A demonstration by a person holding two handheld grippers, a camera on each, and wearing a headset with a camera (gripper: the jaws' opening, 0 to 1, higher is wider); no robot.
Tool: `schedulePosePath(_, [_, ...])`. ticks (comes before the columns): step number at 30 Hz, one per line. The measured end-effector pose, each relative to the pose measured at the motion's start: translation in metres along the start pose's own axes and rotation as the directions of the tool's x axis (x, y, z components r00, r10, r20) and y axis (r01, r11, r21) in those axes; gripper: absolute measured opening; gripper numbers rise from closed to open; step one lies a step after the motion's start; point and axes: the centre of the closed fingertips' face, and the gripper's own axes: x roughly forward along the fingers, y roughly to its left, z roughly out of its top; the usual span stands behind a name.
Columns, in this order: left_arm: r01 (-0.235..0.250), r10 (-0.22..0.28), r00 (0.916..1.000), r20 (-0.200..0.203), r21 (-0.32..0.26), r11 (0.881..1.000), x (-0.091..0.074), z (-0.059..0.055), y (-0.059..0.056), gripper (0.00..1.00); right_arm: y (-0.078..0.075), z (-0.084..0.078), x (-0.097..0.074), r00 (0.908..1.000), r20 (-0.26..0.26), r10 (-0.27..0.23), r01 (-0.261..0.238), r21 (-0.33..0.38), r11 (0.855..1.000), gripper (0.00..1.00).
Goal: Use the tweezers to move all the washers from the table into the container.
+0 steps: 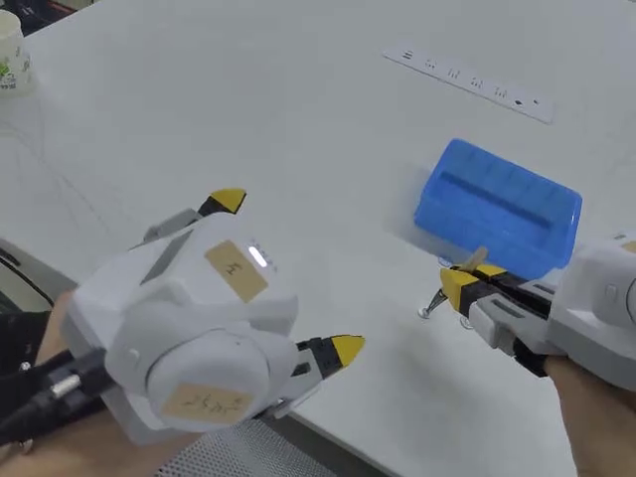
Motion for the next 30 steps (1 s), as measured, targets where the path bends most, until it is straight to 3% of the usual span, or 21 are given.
schedulePosePath(11, [0.006,-0.006,1.0000,0.005,0.010,1.000,-0.001,0.001,-0.001,0.94,-0.002,-0.002,-0.006,0.9999,-0.016,-0.005,0.006,0.041,0.999,0.01])
schedulePosePath(21, [-0.031,0.031,0.9992,0.024,-0.003,1.000,-0.002,0.004,0.007,0.94,-0.004,0.002,-0.016,0.9997,-0.023,-0.007,0.008,0.042,0.999,0.01])
schedulePosePath(30, [-0.023,0.023,0.9996,0.016,0.006,1.000,-0.002,0.002,0.004,0.94,-0.016,0.025,-0.020,0.9994,0.013,-0.033,0.033,0.032,0.999,0.00])
